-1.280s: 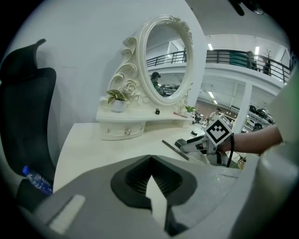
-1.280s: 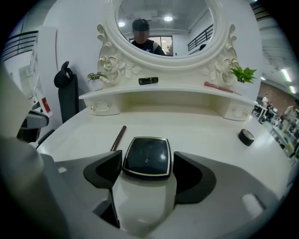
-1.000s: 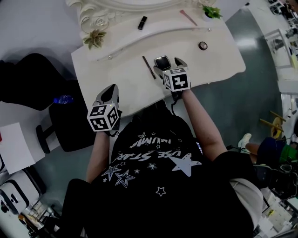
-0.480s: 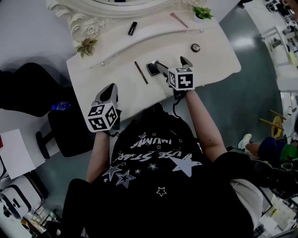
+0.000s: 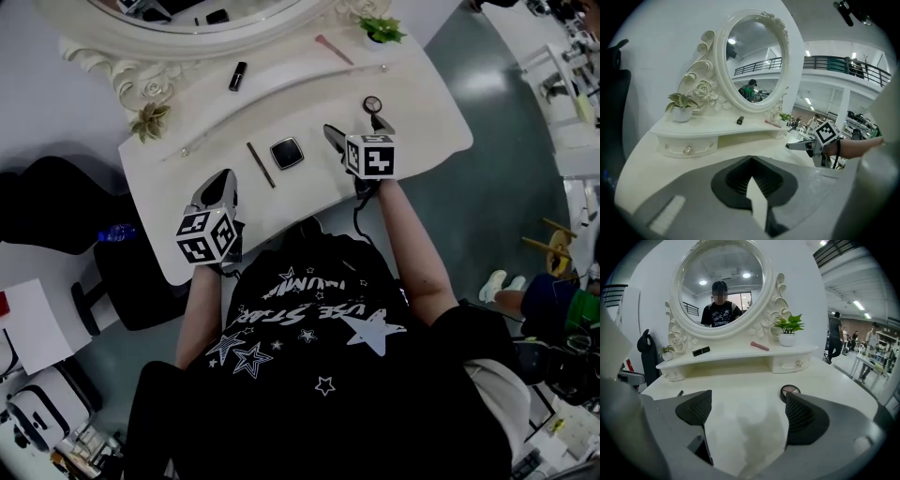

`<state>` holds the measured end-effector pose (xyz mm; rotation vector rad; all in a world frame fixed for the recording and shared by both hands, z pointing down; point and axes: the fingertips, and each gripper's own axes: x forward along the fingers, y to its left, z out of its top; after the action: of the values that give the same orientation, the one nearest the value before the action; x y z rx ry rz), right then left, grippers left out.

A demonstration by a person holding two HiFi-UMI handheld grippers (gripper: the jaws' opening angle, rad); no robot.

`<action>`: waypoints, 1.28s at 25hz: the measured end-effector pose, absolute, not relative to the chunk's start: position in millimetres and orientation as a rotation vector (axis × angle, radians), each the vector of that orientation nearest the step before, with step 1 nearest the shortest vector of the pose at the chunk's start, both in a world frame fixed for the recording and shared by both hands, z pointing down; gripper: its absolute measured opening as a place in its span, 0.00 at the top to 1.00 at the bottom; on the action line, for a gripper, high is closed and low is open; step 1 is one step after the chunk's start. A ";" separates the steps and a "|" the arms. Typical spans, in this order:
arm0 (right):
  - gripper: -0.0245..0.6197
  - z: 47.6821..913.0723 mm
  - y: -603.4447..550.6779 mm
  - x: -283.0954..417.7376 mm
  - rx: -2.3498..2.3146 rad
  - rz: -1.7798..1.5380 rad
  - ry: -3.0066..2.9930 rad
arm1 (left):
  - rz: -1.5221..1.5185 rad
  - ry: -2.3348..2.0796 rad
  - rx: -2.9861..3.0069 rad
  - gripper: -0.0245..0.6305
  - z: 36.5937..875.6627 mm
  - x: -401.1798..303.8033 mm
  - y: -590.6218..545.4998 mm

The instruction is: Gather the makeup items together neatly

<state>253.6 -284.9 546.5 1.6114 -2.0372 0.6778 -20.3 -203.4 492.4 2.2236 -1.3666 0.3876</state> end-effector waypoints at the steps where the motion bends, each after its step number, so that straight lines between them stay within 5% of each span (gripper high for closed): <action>1: 0.16 547.5 -287.3 261.4 1.617 0.680 -2.031 | 0.387 -1.367 2.225 0.96 492.2 -14.9 -206.2; 18: 0.22 582.2 -331.2 326.1 1.516 0.730 -1.981 | 0.412 -1.459 2.093 0.96 503.6 24.1 -215.6; 32: 0.44 594.7 -344.5 336.1 1.512 0.693 -1.892 | 0.452 -1.475 2.058 0.96 511.6 21.6 -215.8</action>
<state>336.1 -344.5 594.7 1.5117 -1.8924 0.6928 21.6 -215.8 511.6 2.0584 -1.4753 0.4517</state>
